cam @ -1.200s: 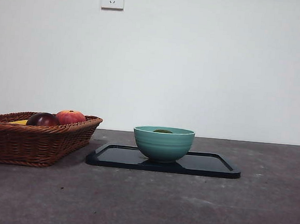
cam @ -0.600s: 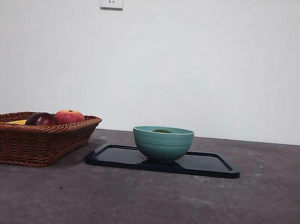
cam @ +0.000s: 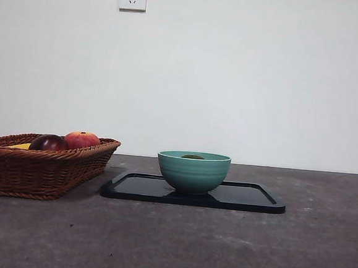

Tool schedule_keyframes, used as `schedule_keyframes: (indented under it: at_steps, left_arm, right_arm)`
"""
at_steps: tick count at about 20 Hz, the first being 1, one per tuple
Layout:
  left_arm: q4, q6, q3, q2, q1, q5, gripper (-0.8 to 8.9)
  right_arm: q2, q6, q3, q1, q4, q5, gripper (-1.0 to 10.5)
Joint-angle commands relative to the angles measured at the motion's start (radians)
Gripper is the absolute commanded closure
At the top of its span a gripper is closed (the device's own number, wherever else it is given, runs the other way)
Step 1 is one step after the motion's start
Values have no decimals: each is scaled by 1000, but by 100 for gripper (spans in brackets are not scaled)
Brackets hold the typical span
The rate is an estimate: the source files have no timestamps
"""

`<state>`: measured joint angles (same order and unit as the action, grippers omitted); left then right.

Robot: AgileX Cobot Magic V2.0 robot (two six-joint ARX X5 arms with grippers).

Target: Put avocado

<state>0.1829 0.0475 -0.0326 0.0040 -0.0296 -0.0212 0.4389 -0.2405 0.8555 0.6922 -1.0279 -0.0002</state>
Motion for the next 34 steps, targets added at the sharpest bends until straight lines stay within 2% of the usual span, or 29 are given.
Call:
schedule_keyframes:
  at_steps: [1,17,18,20,21,23,27,29,34]
  left_arm:
    - [11,-37,22,-1,-15,0,794]
    - [7,-32,22,-1,-18,0,794]
    - [7,-32,22,-1,-18,0,794]
    - [7,-32,22,-1,-18,0,794]
    - [7,-32,22,-1,-18,0,794]
    - [7,-32,22,-1,-18,0,794]
    - [7,-32,22,-1,-18,0,794]
    - [7,-32,22,-1,-18,0,794]
    - [7,-32,22,-1,-18,0,794]
  right_arm:
    - [3,-6,9,8,11,0,923]
    - [-5,4,9,-11,9,5,923]
    - [-21,70,8,-44,13,19,923]
    - [-57,72,-21,-150,91,23,923]
    - [-82,85,-65,-210,192,24,923]
    - [-153,156,-219,-344,457,25,923]
    - [-271,171,-542,-516,825,24,923]
    - [-325,179,-666,-571,918,25,923]
    - [-421,225,-800,-634,930,24,923]
